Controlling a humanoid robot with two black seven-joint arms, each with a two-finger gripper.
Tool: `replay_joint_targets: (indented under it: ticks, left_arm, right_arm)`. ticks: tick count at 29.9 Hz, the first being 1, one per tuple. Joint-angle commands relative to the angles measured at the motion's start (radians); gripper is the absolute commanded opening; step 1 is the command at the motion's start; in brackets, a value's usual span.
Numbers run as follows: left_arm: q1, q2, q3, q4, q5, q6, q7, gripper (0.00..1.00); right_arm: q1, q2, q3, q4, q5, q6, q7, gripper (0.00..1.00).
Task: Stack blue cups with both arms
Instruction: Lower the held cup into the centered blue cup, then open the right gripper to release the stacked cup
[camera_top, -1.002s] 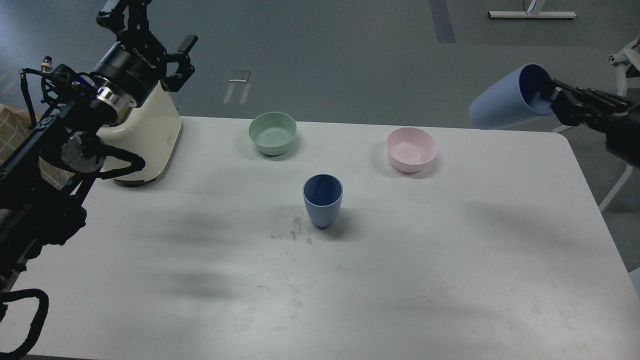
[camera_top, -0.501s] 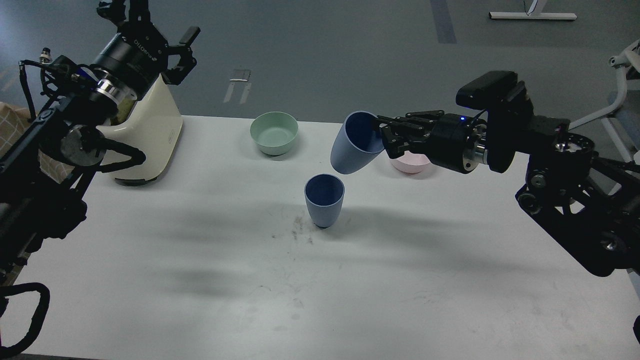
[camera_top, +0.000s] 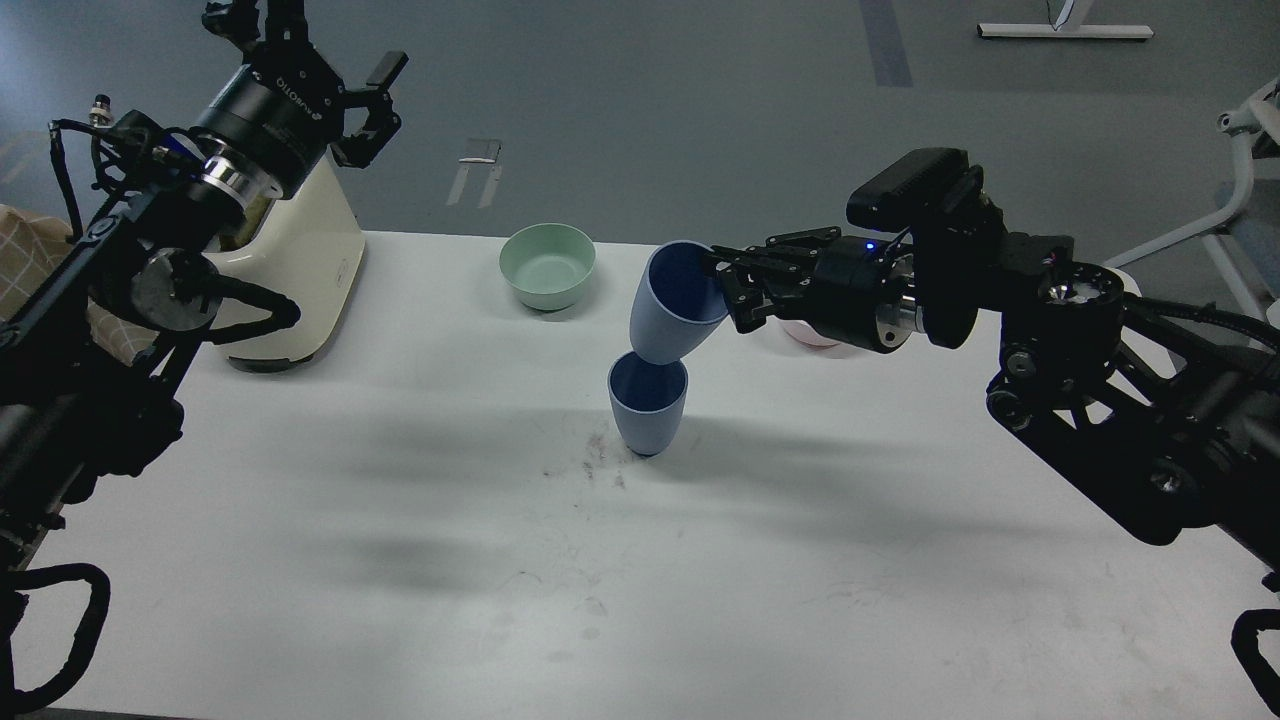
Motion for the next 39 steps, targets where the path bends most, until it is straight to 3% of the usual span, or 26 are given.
replay_joint_targets:
  ticks: [1, 24, 31, 39]
  left_arm:
    - [-0.001, 0.000, 0.000, 0.001, 0.000, -0.002, 0.000, 0.98]
    - [-0.001, 0.001, 0.000, 0.004, 0.000, -0.008, -0.002, 0.98]
    - [0.000, 0.003, 0.000, 0.009, 0.000, -0.009, -0.002, 0.98]
    - [-0.035, 0.001, 0.002, 0.034, 0.001, -0.008, -0.002, 0.98]
  right_arm:
    - [-0.011, 0.003, -0.003, 0.001, 0.001, 0.000, 0.001, 0.00]
    - [-0.020, 0.022, -0.051, -0.007, -0.002, 0.000, 0.000, 0.00]
    - [-0.020, 0.022, -0.057, -0.008, -0.005, 0.000, 0.000, 0.22]
    - [-0.022, 0.022, -0.059, -0.011, -0.005, 0.000, 0.000, 0.34]
